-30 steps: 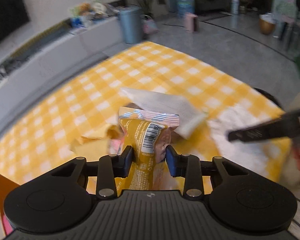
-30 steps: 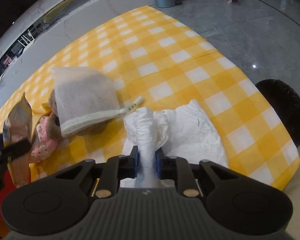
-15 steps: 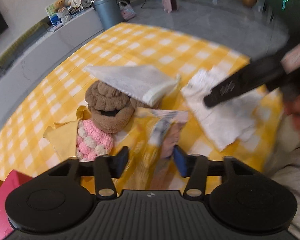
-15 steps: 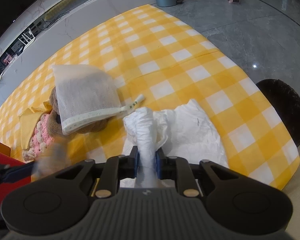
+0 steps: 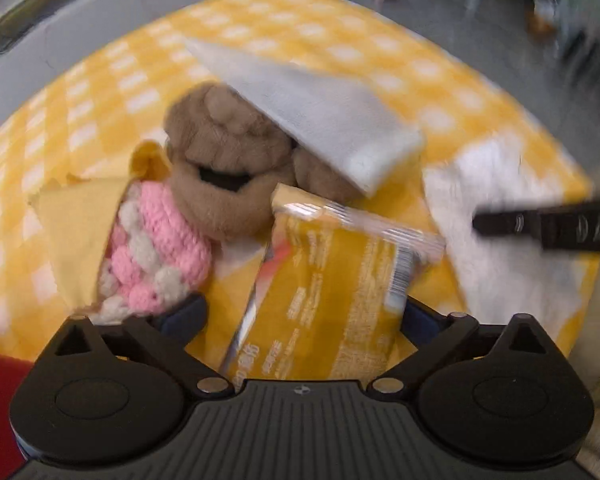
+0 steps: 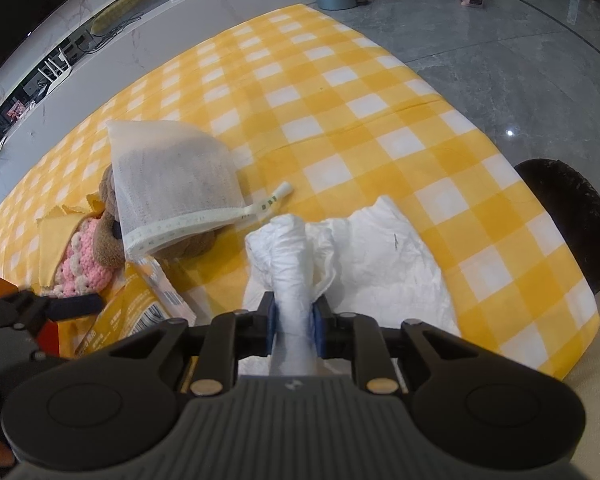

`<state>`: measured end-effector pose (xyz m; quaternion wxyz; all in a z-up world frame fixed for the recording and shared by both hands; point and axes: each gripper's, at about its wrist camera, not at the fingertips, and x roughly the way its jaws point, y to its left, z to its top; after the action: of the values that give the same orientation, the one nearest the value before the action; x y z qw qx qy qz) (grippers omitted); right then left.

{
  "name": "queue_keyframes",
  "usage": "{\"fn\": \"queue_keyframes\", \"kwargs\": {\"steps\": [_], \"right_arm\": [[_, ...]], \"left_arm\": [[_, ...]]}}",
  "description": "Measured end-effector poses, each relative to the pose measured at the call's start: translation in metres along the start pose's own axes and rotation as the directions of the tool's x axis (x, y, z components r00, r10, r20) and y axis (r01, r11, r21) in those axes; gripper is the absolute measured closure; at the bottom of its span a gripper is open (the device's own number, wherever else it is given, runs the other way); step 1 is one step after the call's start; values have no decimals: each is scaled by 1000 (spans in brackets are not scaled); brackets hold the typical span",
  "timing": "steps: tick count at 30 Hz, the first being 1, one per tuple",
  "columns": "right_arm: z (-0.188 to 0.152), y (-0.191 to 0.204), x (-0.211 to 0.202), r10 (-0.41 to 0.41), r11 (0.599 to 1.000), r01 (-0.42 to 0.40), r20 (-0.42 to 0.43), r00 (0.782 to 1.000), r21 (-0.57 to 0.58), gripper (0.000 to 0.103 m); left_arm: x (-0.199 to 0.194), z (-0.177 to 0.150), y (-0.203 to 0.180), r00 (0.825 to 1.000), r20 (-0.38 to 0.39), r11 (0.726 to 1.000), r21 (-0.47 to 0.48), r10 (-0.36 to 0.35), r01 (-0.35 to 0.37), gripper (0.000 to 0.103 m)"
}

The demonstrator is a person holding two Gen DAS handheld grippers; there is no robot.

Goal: Organize soft objects
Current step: 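Lift the tissue with the right tool while the left tool lifts the snack bag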

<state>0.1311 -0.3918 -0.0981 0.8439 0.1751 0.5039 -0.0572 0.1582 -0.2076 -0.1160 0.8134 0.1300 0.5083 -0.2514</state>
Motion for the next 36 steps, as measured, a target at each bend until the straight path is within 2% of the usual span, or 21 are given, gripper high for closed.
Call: {"fn": "queue_keyframes", "kwargs": {"steps": [2, 4, 9, 12, 15, 20, 26, 31, 36], "right_arm": [[0, 1, 1, -2, 1000, 2, 0, 1000, -3, 85], [-1, 1, 1, -3, 1000, 3, 0, 1000, -3, 85], [-1, 2, 1, 0, 1000, 0, -1, 1000, -9, 86], [-1, 2, -2, 2, 1000, -2, 11, 1000, -18, 87], [-3, 2, -10, 8, 1000, -7, 33, 999, -22, 87], [-6, -1, -21, 26, 1000, -25, 57, 998, -17, 87], [-9, 2, -33, 36, 999, -33, 81, 996, -39, 87], [-14, 0, -47, 76, 996, -71, 111, 991, -52, 87], [-15, 0, -56, 93, 995, -87, 130, 987, -46, 87]], "left_arm": [[1, -5, -7, 1000, 10, 998, 65, 19, -20, 0], [-3, -9, -12, 999, 43, 995, 99, -10, 6, 2], [-8, -8, -18, 999, 43, 994, 107, 9, -13, 32], [-9, -4, -16, 999, 39, 998, 68, 3, -6, 37], [-12, -2, -15, 999, 38, 999, 36, -7, 6, 40], [-17, 0, -20, 1000, 11, 999, 40, 7, -8, 42], [-33, 0, -23, 999, 36, 999, 39, 10, -12, 42], [-60, -4, -16, 994, 79, 997, 8, -74, 73, 42], [-96, -12, -7, 977, 171, 990, -40, -124, 133, 42]]}}
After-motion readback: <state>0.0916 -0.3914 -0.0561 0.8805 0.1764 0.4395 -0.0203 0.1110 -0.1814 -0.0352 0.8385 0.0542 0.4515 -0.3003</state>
